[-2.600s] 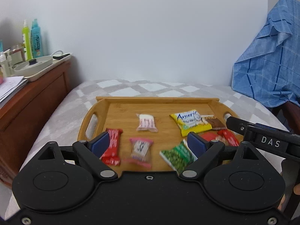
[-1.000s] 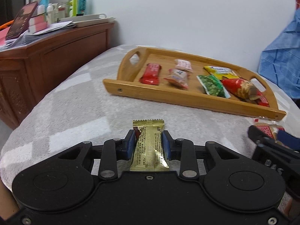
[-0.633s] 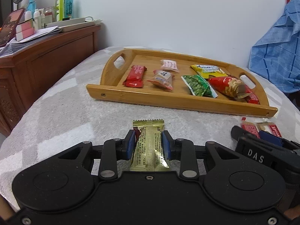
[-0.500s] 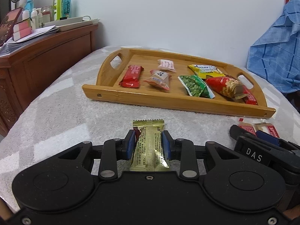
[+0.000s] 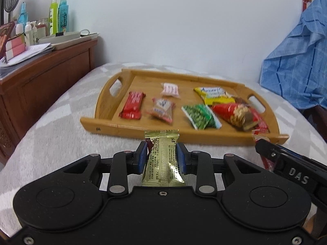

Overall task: Organize snacks
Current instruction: 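Carry both packets onto the tray and open both tools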

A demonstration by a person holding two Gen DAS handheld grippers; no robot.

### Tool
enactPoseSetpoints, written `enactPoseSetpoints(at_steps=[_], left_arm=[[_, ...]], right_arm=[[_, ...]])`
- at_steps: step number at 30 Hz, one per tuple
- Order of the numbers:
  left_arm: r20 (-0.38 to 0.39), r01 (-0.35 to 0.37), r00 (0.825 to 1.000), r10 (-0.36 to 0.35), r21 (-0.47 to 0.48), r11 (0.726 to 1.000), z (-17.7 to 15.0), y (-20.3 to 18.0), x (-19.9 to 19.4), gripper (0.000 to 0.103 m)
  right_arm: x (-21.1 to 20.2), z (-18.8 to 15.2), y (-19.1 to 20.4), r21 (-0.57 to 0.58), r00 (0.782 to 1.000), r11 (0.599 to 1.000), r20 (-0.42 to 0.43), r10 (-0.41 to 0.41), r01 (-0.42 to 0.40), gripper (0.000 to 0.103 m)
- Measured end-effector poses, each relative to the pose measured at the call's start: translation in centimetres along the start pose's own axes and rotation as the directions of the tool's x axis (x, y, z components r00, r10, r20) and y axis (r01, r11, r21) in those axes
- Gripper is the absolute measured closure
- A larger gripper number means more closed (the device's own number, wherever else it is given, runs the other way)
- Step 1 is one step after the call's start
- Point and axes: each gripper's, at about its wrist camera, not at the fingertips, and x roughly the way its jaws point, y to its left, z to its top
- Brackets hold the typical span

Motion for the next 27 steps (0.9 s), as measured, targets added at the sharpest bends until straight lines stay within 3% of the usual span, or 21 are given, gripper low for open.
enactPoseSetpoints(at_steps=[12,18,27], left_arm=[[0.039,0.019,0.999,-0.018,-0.026,0.999,6.0,1.1,1.5,0.074],[0.025,0.076,0.997,-0.074,-0.104,0.992,9.2,2.8,4.4,0.074],[-0.023,0.061,0.998,-0.065,-0.157,0.986,12.5,4.5,10.2,0.074]], right_arm=[[2.3,5.3,1.0,0.040,0.991,0.990,0.032,0.131,-0.132,0.065],[5.5,7.9,2.0,0.048,0.986,0.986,0.056,0.159,-0.161,0.065],[12.0,9.7,3.2,0.026,0.984,0.984,-0.028,0.175,-0.174,0.065]])
